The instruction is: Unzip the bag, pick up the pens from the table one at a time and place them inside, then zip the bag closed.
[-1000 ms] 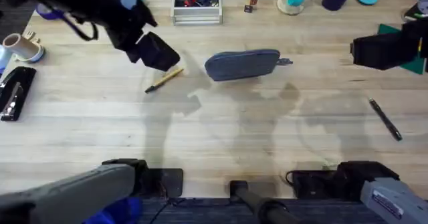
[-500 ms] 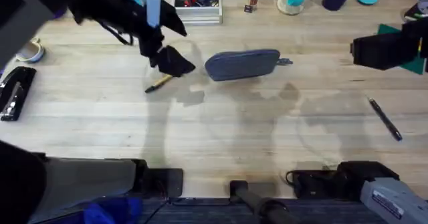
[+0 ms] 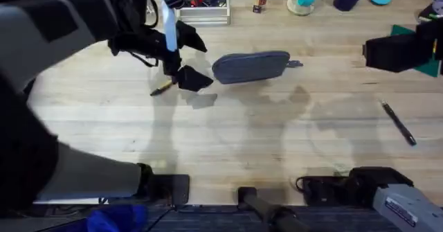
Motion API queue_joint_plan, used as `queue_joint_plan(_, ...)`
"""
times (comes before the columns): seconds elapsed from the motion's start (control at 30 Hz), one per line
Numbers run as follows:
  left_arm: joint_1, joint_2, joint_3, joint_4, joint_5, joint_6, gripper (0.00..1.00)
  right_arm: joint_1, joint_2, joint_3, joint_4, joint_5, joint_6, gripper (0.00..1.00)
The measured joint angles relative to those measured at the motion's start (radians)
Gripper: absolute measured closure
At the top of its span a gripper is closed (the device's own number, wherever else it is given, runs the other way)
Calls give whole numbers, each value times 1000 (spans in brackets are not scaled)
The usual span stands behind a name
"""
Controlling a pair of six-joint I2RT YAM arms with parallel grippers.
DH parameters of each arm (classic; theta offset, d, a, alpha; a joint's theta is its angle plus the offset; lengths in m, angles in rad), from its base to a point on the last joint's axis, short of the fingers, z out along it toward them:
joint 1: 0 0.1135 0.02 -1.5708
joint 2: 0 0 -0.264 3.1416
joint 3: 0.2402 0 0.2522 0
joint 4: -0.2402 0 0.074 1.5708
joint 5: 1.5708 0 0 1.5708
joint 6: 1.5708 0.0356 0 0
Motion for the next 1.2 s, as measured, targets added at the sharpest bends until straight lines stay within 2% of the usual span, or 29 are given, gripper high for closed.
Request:
queue_joint_plan(0.17, 0, 84, -1, 52, 61, 0, 5, 0, 0, 0, 0, 0, 0, 4)
queue_joint_plan(0.4, -12, 143, -1, 120, 97, -2, 5, 0, 0, 0, 0, 0, 0, 5)
queue_joint_plan(0.67, -68, 169, -1, 164, 116, -10, 6, 0, 0, 0, 0, 0, 0, 3)
queue_joint_plan(1.13, -68, 169, -1, 177, 117, -40, 5, 0, 0, 0, 0, 0, 0, 4)
queue_joint_plan(1.17, -68, 169, -1, 176, 117, -45, 51, 0, 0, 0, 0, 0, 0, 4)
queue_joint_plan(1.2, -68, 169, -1, 176, 117, -46, 179, 0, 0, 0, 0, 0, 0, 4)
